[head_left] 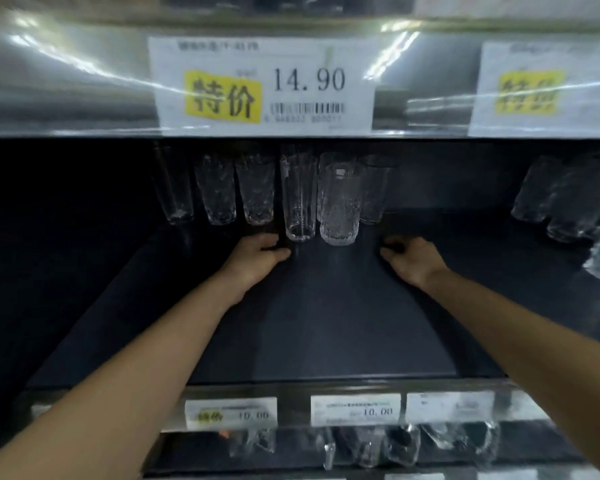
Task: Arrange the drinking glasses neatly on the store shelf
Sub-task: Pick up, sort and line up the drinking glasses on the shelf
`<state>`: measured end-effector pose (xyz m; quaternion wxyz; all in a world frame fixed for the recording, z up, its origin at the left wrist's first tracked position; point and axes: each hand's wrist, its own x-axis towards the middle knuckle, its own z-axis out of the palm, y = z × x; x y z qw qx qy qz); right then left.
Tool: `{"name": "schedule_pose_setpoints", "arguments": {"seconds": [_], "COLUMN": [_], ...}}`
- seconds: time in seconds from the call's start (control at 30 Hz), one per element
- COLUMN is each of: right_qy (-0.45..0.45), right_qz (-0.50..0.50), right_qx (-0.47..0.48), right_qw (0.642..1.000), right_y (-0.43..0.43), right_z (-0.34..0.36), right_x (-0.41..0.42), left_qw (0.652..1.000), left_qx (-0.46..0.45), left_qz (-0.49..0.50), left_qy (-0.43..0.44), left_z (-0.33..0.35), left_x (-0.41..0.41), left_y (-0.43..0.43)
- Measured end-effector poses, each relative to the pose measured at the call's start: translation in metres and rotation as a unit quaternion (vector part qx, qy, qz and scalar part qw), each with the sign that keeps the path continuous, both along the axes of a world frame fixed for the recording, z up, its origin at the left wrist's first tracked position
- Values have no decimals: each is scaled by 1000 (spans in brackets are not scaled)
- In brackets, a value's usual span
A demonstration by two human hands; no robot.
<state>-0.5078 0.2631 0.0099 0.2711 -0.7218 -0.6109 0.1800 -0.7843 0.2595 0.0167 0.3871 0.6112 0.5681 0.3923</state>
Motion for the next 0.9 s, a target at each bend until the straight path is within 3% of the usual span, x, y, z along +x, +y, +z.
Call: {"name": "schedule_pose_setpoints", "arguments": {"seconds": [0.13,0.27,0.43,0.7,0.9], "right_qy": [47,-46,11,149,213], "right_qz": [16,2,-28,-120,-216], "right_qx": [-53,-77,-14,115,179], "right_qw": [997,996,999,975,936], "right_y": [-76,-145,-240,-383,-457], "right_z": [12,28,45,29,21], "right_x": [-3,1,6,28,61], "left_qw": [995,993,986,961,918], "left_qx": [-58,-44,4,42,30], "left_qz": [-50,-107,-161,-254,-379], "left_qy": [-70,-3,48,-99,-112], "left_z": [6,5,10,37,48], "left_x": [-20,-22,10,89,164], "left_y": [-45,-87,-130,-203,-254]}}
